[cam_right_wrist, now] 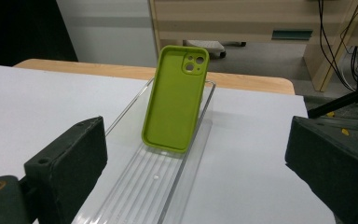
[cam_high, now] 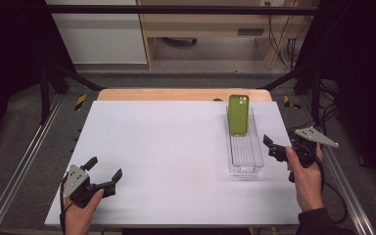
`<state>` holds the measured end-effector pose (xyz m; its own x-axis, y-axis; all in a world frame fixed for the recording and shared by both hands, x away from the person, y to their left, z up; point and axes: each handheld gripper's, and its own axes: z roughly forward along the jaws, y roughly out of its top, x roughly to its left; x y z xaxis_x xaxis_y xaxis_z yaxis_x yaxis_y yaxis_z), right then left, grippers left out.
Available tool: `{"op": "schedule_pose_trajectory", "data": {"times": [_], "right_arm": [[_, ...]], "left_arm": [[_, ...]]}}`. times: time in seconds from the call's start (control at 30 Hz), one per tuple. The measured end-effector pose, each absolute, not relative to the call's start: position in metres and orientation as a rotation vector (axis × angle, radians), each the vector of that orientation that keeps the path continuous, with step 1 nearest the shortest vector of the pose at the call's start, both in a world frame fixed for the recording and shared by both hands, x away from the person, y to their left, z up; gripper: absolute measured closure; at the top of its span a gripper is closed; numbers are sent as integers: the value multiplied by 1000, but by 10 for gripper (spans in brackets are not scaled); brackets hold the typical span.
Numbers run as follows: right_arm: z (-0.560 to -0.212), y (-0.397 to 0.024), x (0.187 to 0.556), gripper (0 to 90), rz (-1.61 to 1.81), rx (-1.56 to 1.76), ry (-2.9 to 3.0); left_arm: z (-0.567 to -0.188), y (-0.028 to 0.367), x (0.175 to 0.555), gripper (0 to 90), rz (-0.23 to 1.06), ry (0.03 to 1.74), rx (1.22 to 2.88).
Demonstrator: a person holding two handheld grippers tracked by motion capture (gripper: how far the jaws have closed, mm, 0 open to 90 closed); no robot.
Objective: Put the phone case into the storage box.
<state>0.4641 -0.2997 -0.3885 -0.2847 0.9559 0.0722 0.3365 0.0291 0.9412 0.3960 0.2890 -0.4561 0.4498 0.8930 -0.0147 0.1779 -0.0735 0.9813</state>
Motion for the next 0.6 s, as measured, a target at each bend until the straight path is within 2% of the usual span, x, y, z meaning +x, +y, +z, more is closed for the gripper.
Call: {"op": "schedule_pose_trajectory", "data": {"times": [0.6], "right_arm": [[-401, -306, 447, 59, 1272, 1336, 1683]], "left_arm": [[-456, 289, 396, 13, 778, 964, 1553]]}}
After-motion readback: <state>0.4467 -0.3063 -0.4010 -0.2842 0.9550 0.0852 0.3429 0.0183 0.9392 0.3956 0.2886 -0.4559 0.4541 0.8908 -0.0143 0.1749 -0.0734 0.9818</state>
